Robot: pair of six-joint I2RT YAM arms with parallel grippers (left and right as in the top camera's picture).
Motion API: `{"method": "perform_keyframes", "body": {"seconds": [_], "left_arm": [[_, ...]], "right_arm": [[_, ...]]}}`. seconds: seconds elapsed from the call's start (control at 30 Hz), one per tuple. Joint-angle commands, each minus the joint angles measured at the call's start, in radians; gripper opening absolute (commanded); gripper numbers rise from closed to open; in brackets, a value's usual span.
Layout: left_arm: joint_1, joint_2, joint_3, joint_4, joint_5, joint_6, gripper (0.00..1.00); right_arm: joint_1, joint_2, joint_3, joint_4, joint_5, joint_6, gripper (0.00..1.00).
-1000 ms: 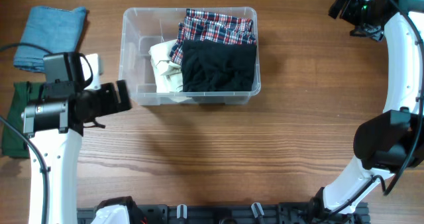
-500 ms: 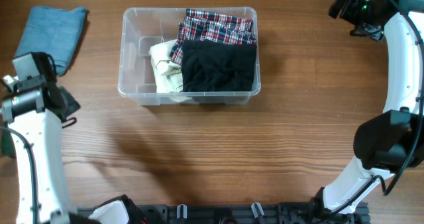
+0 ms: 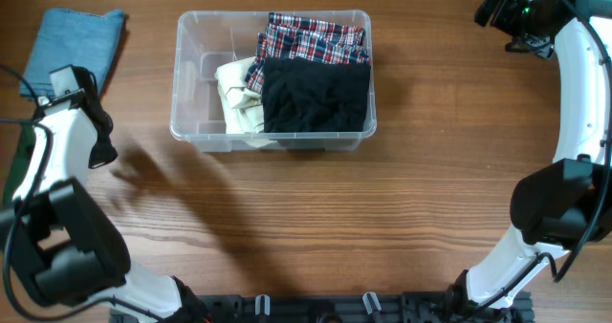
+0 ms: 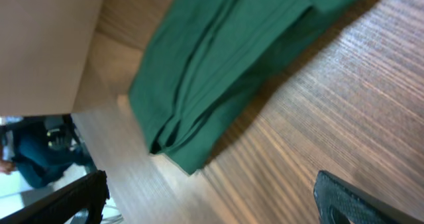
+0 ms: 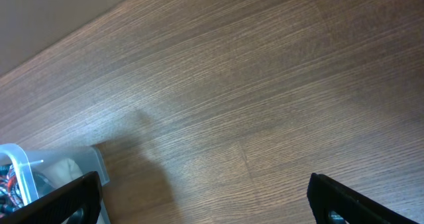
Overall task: Pack container
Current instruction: 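Move the left gripper left toward the folded green cloth, then grasp the green cloth's edge with the left gripper and lift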
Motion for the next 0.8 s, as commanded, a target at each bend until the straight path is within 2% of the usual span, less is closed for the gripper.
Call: {"method": "perform_keyframes", "body": {"seconds": [0.0,0.2,0.33,0.53,0.77], "left_arm": [[0.003,0.074,0.019,0.046,-0.032,0.071,1.0],[0.005,0.151,0.018,0.085,-0.152,0.103,1.0],[0.029,0.173,0.018,0.108,-0.17,0.134,1.0],[0.066,0.212,0.018,0.137,-0.223,0.225,1.0],[0.074,0.231,0.018,0.256,-0.267,0.389,1.0]], "right_arm": [[0.003,0.005,-0.003,0.002,0.01,0.014,1.0],[0.003,0.005,-0.003,0.002,0.01,0.014,1.0],[0.003,0.005,-0.003,0.002,0.01,0.014,1.0],[0.004,0.005,-0.003,0.002,0.01,0.014,1.0],[0.003,0.005,-0.003,0.002,0.01,0.014,1.0]]}}
